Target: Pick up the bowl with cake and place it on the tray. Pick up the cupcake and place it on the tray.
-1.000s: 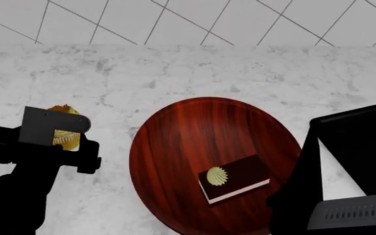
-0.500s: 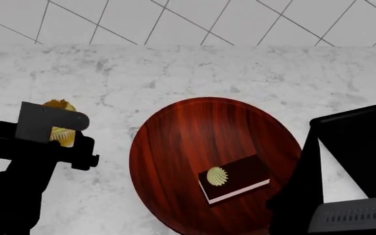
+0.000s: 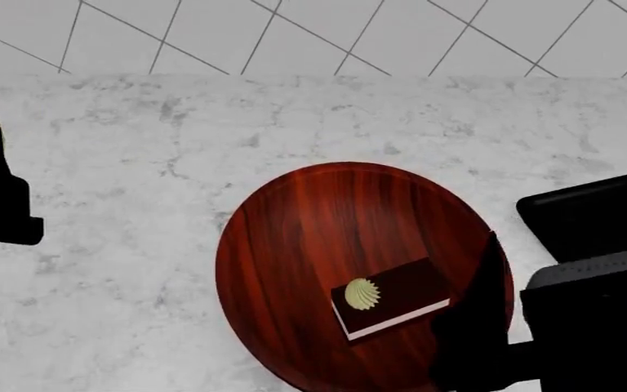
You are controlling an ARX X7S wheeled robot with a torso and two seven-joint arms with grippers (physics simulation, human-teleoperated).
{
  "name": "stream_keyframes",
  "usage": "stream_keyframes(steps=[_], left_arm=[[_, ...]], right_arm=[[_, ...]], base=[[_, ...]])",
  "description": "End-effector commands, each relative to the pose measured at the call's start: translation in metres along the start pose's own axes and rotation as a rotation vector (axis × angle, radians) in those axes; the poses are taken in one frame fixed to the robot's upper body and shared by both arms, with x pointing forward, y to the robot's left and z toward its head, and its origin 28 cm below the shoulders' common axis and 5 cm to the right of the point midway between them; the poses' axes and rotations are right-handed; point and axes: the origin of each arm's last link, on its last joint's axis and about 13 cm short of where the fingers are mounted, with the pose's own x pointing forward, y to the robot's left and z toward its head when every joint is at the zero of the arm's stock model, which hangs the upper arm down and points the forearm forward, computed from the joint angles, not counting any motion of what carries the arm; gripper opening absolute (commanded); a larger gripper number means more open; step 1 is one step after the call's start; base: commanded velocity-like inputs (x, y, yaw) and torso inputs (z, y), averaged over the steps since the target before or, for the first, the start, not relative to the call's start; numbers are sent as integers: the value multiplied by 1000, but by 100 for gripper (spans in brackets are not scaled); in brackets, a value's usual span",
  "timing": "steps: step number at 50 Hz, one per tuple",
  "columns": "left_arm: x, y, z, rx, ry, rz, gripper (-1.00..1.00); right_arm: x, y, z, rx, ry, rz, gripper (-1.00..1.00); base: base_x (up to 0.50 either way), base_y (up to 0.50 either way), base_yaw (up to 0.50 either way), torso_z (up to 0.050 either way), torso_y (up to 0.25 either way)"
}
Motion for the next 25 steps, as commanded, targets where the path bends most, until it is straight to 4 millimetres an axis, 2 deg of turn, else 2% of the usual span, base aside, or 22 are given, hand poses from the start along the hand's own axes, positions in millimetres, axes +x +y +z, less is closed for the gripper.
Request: stream_keyframes(steps=[1, 8, 15, 25], left_arm=[[-16, 11, 11, 18, -50, 24, -100], [-15, 13, 10, 10, -51, 30, -100], [-18, 15, 12, 10, -54, 32, -100], [-23, 16, 12, 6, -49, 40, -100]], right_arm=[[5, 4, 8, 190, 146, 82, 100], [4, 4, 12, 274, 193, 101, 100], [11, 0, 1, 364, 270, 103, 100], [22, -3, -5, 396, 342, 115, 100]], base=[[0, 0, 0, 0, 0], [0, 0, 0, 0, 0], [0, 0, 0, 0, 0], [0, 0, 0, 0, 0]])
